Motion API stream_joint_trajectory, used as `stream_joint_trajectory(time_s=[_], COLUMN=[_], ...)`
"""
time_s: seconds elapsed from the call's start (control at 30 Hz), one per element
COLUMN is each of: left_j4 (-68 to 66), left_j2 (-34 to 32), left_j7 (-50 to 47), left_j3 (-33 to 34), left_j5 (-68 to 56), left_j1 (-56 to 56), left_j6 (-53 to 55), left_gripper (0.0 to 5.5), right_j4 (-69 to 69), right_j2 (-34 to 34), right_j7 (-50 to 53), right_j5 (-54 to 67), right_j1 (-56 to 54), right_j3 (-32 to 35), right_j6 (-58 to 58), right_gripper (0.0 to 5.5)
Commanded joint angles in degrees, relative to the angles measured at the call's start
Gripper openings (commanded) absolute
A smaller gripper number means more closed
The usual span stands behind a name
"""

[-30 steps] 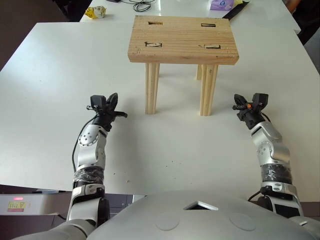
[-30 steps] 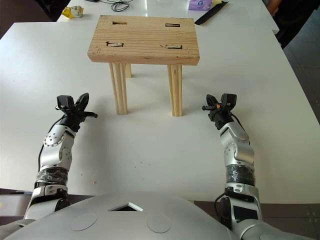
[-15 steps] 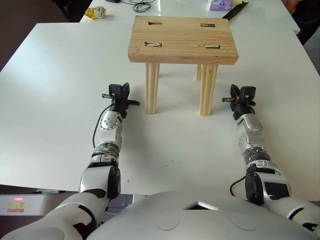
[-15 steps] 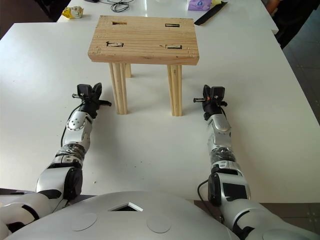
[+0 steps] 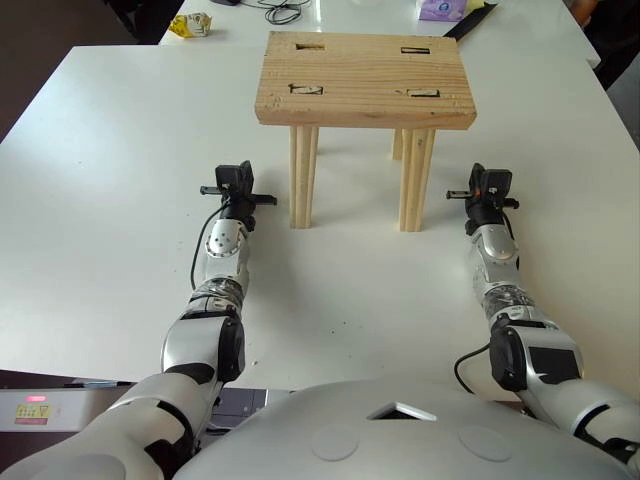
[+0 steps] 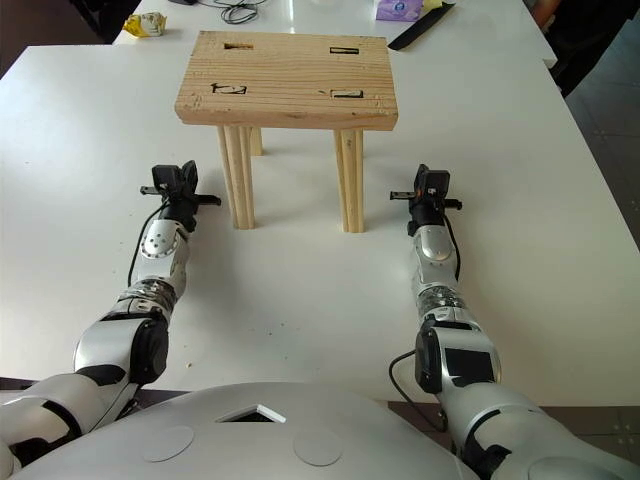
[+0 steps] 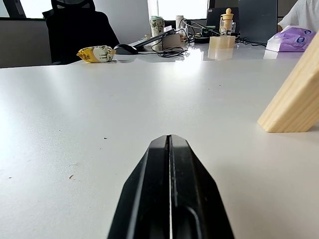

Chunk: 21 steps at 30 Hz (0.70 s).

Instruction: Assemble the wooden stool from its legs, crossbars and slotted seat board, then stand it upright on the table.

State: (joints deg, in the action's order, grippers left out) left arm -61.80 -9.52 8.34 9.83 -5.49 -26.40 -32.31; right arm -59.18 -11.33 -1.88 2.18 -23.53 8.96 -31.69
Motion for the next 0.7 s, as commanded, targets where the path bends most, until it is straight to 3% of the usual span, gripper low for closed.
stream_joint_trajectory(time_s=[0.03,0.37,0.7], left_j4=[-1.56,1.05,1.38], left_j2=[0.9,3.07,4.1], left_j7=[-1.73,-1.16,-2.19], left_j3=[-0.41,-3.08,-3.88], left_j5=[1.16,2.57,3.02], left_j1=[3.26,6.03,7.51], left_j6=[1.23,-1.71,-2.41], left_gripper=[0.0,0.0,0.0], right_j4=[-1.69,-2.84,-5.81], right_j2=[1.1,0.62,-1.19], right_j7=[-0.55,-2.19,-2.67], right_j5=[-1.02,-0.73,-0.37], right_j1=[1.33,0.28,-1.25], right_j3=[-1.11,-1.74,-1.03], right_j6=[1.33,2.19,3.62], right_gripper=[0.4,1.9,1.9])
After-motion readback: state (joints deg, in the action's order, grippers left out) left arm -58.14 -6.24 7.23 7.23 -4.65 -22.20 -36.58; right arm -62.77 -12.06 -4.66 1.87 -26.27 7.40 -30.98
